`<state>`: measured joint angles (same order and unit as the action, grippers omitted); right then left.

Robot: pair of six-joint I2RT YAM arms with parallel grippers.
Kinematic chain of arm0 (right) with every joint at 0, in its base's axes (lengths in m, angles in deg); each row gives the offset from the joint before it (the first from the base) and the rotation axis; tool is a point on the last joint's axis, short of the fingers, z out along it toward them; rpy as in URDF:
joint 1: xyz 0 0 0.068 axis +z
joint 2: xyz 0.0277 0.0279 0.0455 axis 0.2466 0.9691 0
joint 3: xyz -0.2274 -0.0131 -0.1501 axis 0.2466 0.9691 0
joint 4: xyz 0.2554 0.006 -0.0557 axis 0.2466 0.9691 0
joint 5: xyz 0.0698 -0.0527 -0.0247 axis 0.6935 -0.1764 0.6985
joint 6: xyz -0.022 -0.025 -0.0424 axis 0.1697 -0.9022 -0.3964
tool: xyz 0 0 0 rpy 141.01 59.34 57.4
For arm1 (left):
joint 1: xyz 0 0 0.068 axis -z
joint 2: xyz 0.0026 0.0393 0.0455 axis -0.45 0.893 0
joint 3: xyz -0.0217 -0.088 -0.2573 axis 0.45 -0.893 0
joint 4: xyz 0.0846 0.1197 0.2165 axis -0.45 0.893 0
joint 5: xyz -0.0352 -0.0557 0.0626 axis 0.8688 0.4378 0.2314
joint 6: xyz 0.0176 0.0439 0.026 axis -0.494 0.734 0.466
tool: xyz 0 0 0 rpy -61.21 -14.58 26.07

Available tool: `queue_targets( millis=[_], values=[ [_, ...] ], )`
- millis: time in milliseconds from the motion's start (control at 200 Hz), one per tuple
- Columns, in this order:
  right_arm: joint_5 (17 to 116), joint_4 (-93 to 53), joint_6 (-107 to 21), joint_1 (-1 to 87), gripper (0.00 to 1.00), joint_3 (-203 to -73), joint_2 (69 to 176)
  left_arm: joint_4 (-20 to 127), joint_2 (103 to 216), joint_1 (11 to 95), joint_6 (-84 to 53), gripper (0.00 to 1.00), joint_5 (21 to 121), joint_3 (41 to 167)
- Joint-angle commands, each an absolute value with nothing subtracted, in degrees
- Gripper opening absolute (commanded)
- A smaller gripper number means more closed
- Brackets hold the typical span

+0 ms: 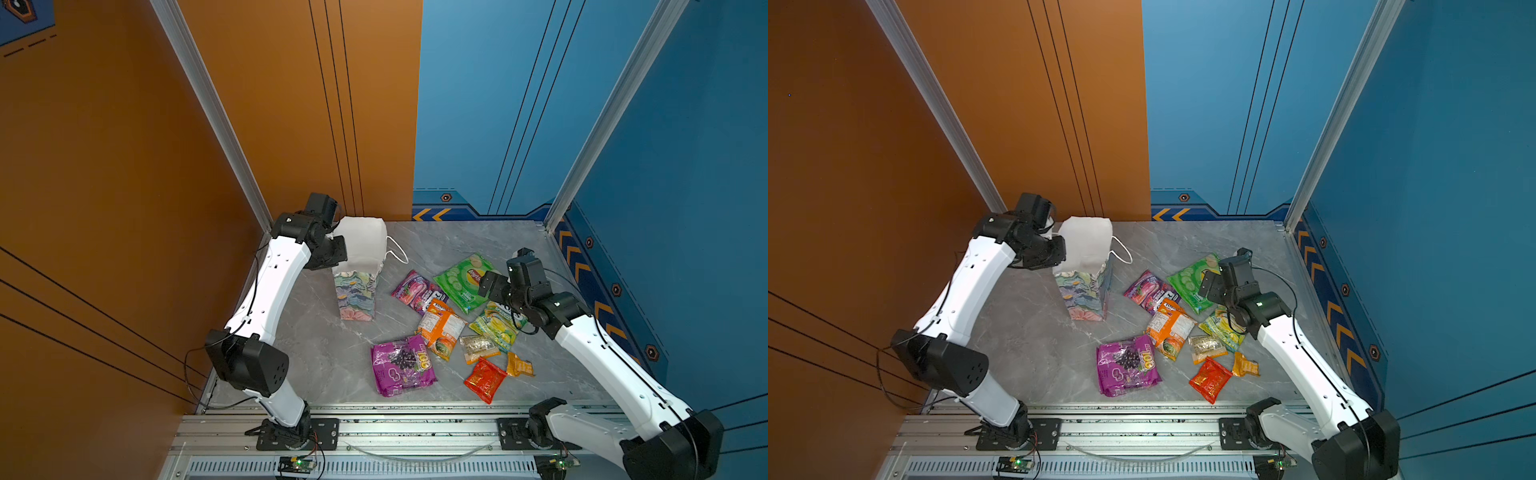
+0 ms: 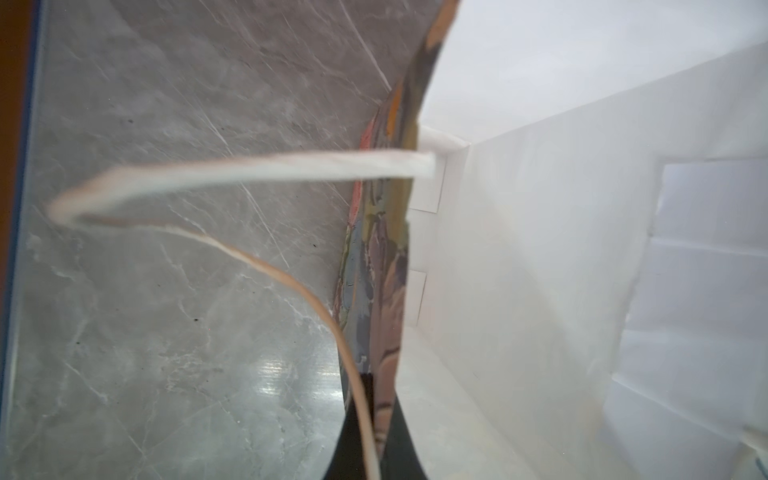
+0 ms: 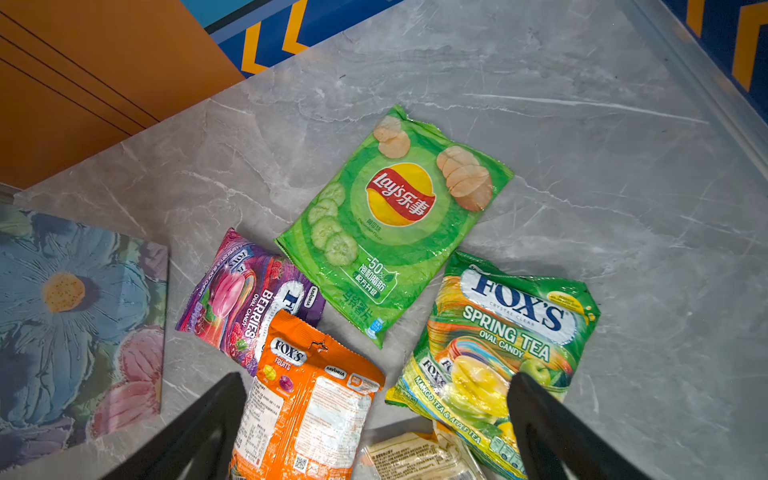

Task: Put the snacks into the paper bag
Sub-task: 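Hold the bag with the left gripper while the right lowers onto the Lay's bag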

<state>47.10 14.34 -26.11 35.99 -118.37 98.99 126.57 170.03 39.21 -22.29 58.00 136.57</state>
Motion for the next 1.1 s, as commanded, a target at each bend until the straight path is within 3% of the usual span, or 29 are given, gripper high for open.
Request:
queue_targets(
  millis=[0,195,365,901,1096],
  values=[
    [45.84,16.35,-25.19,38.32,1.0,-119.8,100.66,124.06,163.68,37.69,-20.49,0.0,53.47,134.16],
    [44.51,17.22,-24.97,44.27,0.99,-121.14,106.89,116.17,156.65,34.79,-20.09,0.0,53.89,125.28],
    [47.96,20.03,-26.25,42.84,0.98,-125.96,115.18,112.44,154.48,33.07,-19.41,0.0,56.02,120.92],
    [54.1,23.7,-33.04,17.34,0.95,-141.11,139.51,108.64,151.36,28.14,-19.2,0.0,60.02,116.75],
    [56.65,22.48,-31.32,14.8,0.92,-142.91,144.29,108.68,151.52,27.62,-19.24,0.0,60.31,116.66]
  ],
)
